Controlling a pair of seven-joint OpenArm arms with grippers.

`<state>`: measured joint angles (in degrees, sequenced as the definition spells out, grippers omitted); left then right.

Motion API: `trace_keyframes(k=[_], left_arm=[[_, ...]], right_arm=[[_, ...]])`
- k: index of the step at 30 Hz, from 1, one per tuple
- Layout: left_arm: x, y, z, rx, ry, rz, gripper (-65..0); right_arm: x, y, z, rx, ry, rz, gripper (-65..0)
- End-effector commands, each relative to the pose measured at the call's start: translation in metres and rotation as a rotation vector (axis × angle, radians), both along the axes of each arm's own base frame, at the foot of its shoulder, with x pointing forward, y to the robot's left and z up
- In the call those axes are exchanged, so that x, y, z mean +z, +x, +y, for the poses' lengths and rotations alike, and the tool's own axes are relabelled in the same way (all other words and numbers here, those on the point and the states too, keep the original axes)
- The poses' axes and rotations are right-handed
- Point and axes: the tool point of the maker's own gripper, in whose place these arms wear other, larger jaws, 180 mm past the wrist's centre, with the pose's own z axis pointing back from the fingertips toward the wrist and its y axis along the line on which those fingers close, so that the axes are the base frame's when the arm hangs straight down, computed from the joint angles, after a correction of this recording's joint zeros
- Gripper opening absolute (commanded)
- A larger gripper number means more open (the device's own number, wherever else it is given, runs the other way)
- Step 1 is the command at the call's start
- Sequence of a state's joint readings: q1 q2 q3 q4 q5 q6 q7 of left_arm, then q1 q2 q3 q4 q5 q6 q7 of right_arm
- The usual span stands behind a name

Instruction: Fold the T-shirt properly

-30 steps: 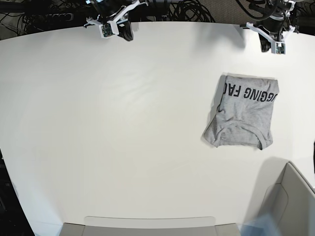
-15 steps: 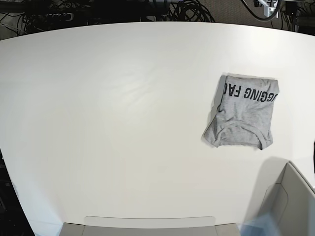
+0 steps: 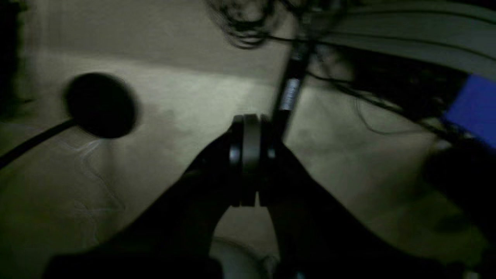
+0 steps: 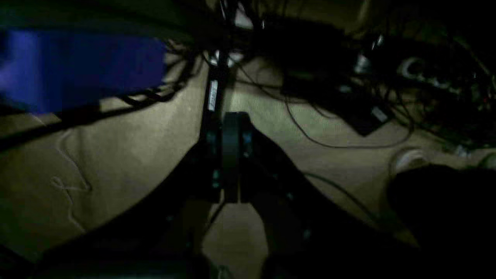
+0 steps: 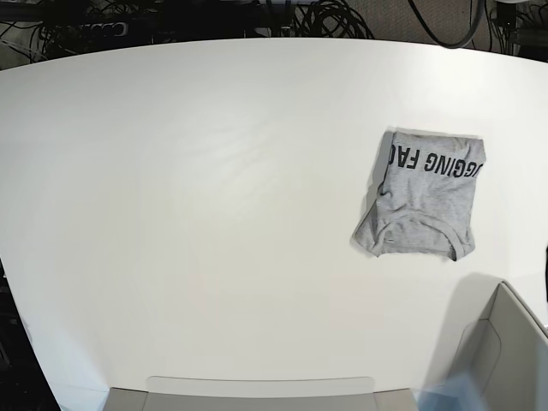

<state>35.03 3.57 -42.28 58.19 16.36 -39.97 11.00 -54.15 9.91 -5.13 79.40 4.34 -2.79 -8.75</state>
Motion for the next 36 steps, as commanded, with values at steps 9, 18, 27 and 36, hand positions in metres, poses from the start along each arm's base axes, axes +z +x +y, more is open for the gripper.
trace_keyframes(k=[9, 18, 27, 36], left_arm=[[-0.044, -0.013, -0.018, 0.052, -0.143, 0.064, -65.0], [-0.071, -0.015, -0.011, 0.011, -0.035, 0.127, -65.0], [-0.075, 0.009, 0.02, -0.154, 0.165, 0.133, -65.0], [-0.08, 0.019, 0.007, -0.137, 0.144, 0.139, -53.9]], right_arm=[[-0.044, -0.015, -0.023, -0.031, -0.048, 0.104, -65.0], [-0.102, -0.025, -0.077, -0.07, -0.173, 0.199, -65.0], [-0.12, 0.032, -0.162, -0.121, -0.407, 0.072, -65.0], [-0.113, 0.077, -0.195, -0.115, -0.488, -0.006, -65.0]])
